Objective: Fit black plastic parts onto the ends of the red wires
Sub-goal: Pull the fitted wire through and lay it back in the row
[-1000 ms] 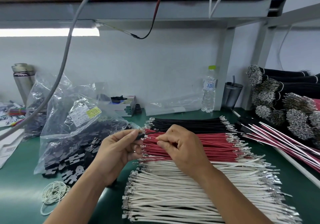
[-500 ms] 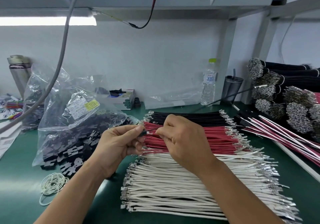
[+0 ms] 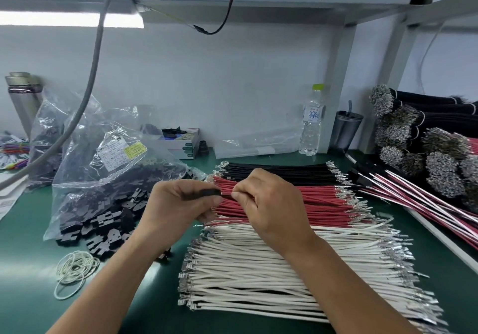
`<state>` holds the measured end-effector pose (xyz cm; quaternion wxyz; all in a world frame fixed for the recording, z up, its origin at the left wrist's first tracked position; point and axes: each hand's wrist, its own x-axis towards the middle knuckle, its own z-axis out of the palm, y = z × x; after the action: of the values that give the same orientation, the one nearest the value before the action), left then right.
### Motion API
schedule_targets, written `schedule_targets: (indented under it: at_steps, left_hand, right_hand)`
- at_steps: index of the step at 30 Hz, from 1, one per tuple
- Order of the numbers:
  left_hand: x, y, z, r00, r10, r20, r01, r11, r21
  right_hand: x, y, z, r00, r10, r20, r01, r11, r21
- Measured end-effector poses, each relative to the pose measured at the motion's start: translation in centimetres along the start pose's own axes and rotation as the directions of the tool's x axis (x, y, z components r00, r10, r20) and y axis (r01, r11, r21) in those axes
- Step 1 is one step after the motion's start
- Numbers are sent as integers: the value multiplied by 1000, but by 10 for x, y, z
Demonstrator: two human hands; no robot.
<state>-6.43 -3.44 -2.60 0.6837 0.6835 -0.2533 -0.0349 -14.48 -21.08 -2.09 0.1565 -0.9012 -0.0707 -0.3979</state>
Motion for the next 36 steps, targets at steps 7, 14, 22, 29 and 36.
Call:
schedule_targets:
  at_steps: [7, 14, 22, 29, 36]
  left_hand:
    - [-6, 2, -2, 996, -13, 88, 14, 1000, -1]
    - [1, -1, -4, 1000, 7, 29, -7, 1000, -6]
    - [3, -8, -4, 999, -21, -30, 20, 999, -30]
    - [6, -9, -9, 998, -36, -52, 33, 997, -64]
    - [5, -5, -13, 997, -78, 20, 80, 990, -117]
  right_hand:
    - [-1, -3, 1, 998, -40, 48, 37, 997, 62]
    - [6, -3, -22, 995, -97, -35, 92, 987, -132]
    - [-8, -21, -3, 785, 246, 569, -266, 963, -49]
    - [-3, -7, -17, 846, 224, 485, -319, 940, 122]
    - [-8, 7, -22, 987, 127, 96, -150, 940, 305]
